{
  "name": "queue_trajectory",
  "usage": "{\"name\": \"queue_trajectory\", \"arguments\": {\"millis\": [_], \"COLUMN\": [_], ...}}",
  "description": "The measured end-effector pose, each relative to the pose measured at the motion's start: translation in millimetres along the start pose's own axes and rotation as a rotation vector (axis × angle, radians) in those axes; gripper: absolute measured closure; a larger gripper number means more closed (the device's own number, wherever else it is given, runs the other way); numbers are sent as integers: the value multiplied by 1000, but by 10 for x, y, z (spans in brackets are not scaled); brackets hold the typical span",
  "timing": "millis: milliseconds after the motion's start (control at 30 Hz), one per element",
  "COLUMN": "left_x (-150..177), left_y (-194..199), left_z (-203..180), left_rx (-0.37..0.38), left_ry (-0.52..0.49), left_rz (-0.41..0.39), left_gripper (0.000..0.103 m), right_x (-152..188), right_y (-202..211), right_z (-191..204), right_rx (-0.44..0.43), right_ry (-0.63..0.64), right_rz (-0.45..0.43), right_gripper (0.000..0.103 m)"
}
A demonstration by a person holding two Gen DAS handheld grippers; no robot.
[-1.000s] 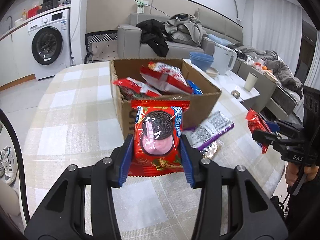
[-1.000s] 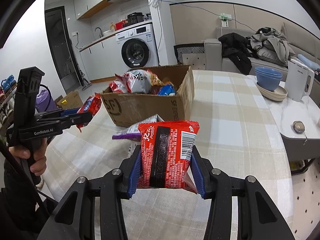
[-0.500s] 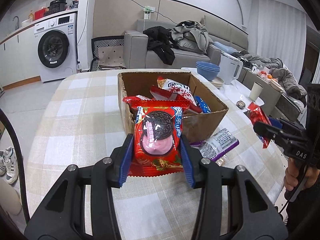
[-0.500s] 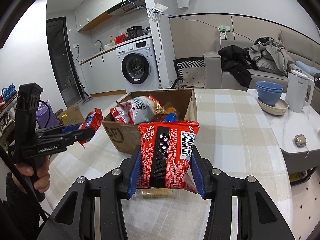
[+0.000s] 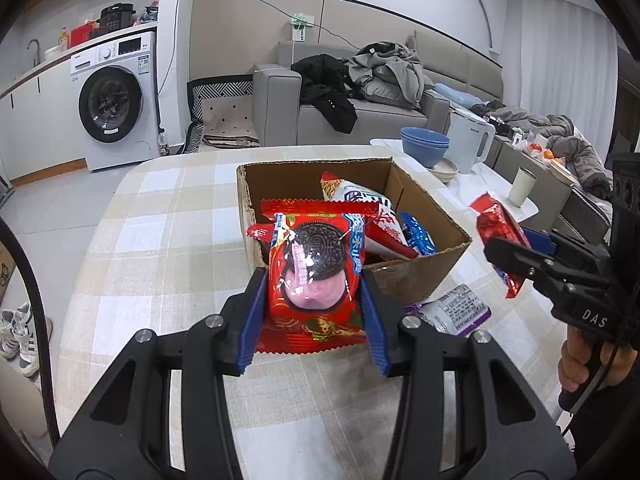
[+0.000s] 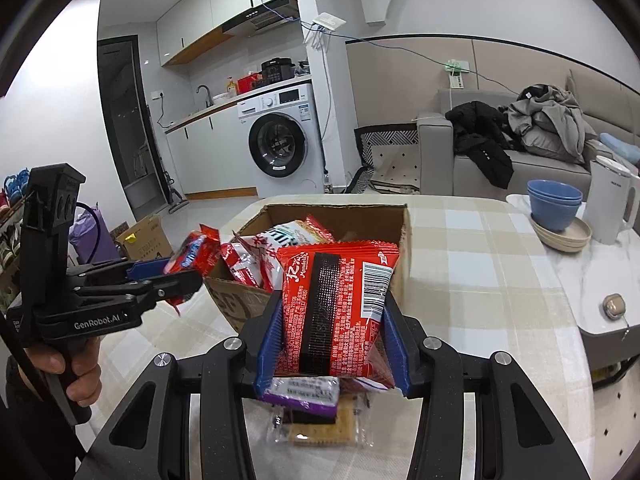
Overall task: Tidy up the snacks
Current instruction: 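Lift both held packs and carry them over the cardboard box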
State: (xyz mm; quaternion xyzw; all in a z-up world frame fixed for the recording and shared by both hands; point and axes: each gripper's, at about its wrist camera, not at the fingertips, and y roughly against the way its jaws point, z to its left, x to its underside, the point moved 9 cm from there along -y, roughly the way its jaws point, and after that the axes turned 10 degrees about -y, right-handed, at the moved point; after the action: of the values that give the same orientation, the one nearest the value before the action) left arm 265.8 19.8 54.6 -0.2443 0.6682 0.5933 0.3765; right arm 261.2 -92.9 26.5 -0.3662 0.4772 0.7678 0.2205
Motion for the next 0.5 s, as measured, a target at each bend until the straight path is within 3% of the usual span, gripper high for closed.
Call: {"name": "queue_trajectory", "arguments": {"millis": [500], "left_x": [-177], "left_y": [-401], "left_z": [-48], "left_rx": [5], "left_ry": [-20], "left_rz": [25], "left_gripper": [61], "right_x": [-127], "right_y": [-363], "right_z": [163], "right_rx": [-19], "right_ry": [18], "right_rz": [24], "right_gripper": [57]}}
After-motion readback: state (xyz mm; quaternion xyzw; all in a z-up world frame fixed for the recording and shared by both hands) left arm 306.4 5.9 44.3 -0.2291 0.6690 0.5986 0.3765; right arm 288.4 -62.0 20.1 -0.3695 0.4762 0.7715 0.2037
